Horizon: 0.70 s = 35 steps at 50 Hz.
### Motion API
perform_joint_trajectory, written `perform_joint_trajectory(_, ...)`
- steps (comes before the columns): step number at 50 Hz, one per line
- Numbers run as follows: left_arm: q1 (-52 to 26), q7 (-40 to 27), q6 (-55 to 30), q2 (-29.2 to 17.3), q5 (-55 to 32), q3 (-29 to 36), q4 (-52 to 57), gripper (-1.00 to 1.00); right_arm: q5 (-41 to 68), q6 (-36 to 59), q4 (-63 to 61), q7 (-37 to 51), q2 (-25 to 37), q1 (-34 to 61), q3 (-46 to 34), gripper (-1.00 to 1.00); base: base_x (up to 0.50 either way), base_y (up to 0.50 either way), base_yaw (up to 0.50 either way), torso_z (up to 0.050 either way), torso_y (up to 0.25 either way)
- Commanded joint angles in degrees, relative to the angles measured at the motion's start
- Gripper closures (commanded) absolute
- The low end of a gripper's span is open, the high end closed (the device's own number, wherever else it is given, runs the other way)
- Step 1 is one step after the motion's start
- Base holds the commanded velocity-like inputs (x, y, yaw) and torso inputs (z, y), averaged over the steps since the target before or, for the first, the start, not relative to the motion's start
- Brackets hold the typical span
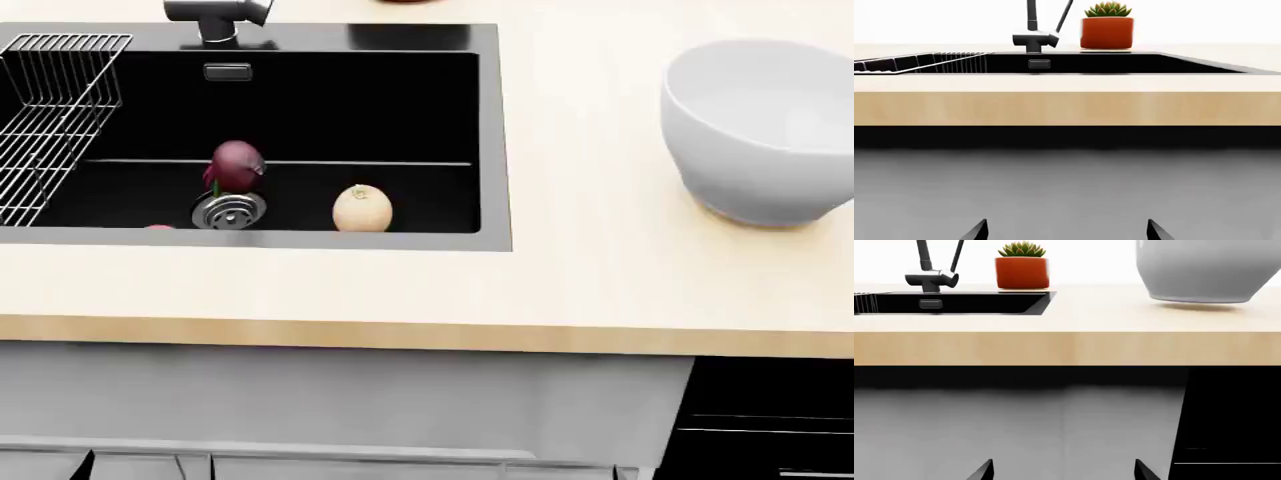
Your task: Pick the pomegranates and onions from the sink and place them in one bowl. Place the beet in the other bowl. Then turn off the sink faucet.
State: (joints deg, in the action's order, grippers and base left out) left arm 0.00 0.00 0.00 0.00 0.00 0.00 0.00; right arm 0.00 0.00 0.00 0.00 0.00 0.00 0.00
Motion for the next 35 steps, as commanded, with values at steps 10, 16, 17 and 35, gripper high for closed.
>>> perform_joint_trajectory(10, 0.9, -1.8, 2.5, -2.9, -1.3, 2.7, 0.0, -1.0, 3.3, 0.2, -0.5, 1.9, 2.4, 0.2, -3.0, -1.0, 0.0, 0.0, 0.0, 0.0, 0.0)
perform_joint_trajectory(16, 0.6, -3.4, 0.8, -2.9, -1.4, 3.7, 0.9, -1.0, 2.4, 1.5, -1.0, 3.2, 3.3, 0.1, -4.3, -1.0, 0.0, 0.0, 0.0, 0.0, 0.0)
perform_joint_trajectory(17, 0.6, -3.6, 0.5, -2.7, -1.2, 4.2, 1.1, -1.0, 2.4, 1.7, -1.1, 3.3, 3.5, 0.1, -4.4, -1.0, 0.0, 0.0, 0.0, 0.0, 0.0)
perform_joint_trajectory(35, -0.4, -6.1, 1.1, -4.4, -3.1, 4.6, -0.7, -1.0, 2.8, 3.0, -1.4, 5.8, 4.8, 0.1, -5.9, -1.0, 0.0, 0.0, 0.0, 0.0, 0.0)
